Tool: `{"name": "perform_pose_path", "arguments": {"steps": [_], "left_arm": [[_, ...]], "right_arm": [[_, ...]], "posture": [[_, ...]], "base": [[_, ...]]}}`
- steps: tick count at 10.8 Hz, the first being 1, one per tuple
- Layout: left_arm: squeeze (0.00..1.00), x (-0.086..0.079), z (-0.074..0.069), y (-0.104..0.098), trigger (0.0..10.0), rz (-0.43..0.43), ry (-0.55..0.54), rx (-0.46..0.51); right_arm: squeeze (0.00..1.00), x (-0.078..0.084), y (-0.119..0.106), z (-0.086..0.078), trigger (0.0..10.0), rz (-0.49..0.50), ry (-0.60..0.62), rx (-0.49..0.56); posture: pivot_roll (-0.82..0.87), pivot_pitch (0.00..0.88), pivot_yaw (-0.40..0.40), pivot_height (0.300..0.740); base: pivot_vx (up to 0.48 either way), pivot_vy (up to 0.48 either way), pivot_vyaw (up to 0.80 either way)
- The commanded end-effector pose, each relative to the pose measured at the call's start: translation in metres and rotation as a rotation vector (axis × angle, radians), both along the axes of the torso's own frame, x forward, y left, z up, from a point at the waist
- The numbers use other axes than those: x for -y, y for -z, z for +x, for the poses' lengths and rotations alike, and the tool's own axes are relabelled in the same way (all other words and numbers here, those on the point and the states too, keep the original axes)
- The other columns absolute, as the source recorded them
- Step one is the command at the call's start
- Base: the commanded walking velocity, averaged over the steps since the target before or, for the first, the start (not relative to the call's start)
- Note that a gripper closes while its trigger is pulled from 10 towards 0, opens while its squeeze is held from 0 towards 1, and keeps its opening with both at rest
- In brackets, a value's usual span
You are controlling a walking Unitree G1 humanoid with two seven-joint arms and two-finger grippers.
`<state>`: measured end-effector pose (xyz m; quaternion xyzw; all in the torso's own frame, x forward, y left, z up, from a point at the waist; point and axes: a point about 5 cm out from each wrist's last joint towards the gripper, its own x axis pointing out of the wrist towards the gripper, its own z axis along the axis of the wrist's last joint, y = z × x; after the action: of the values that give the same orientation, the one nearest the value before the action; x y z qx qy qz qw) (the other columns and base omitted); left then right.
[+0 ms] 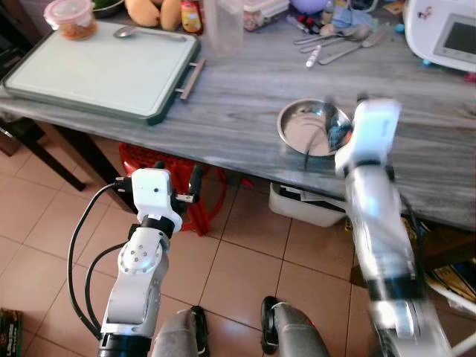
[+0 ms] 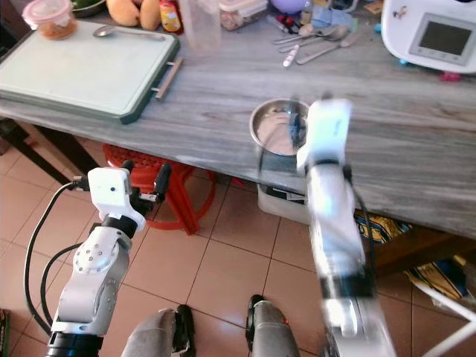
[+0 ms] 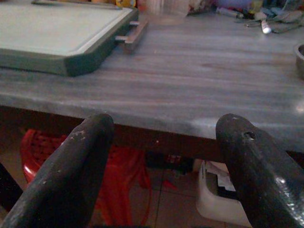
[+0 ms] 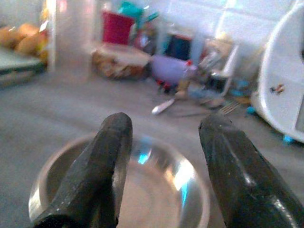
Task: Setting the table
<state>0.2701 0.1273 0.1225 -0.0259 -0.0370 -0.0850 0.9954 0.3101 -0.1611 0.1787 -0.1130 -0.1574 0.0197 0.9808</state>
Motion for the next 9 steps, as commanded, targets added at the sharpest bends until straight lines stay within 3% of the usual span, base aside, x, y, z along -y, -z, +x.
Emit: {"name": "perform_pose_path", "arguments": {"steps": [1, 3, 5, 9], "left_arm": [[0.00, -0.001, -0.001, 0.002, 10.0, 0.009, -0.006, -0.009], [0.00, -0.001, 0.000, 0.002, 10.0, 0.010, -0.004, -0.013], [0.00, 0.003, 0.002, 0.003, 10.0, 0.010, 0.008, -0.016], [0.00, 0.001, 0.003, 0.003, 10.0, 0.014, 0.008, -0.013]], "right_arm": [[0.00, 0.000, -0.002, -0.011, 10.0, 0.005, -0.041, 0.019], [0.00, 0.008, 0.004, -0.022, 10.0, -0.049, 0.026, -0.004], [0.00, 0.003, 0.018, -0.035, 10.0, 0.062, -0.025, -0.095], [0.00, 0.003, 0.018, -0.029, 10.0, 0.044, 0.007, -0.119]], "posture": [[-0.04, 0.203, 0.012, 0.740], [-0.05, 0.198, 0.012, 0.740], [-0.06, 0.184, 0.012, 0.740], [-0.05, 0.177, 0.006, 0.740]], "base": [[-0.289, 0.000, 0.00], [-0.345, 0.000, 0.00], [-0.352, 0.000, 0.00], [-0.344, 0.000, 0.00]]}}
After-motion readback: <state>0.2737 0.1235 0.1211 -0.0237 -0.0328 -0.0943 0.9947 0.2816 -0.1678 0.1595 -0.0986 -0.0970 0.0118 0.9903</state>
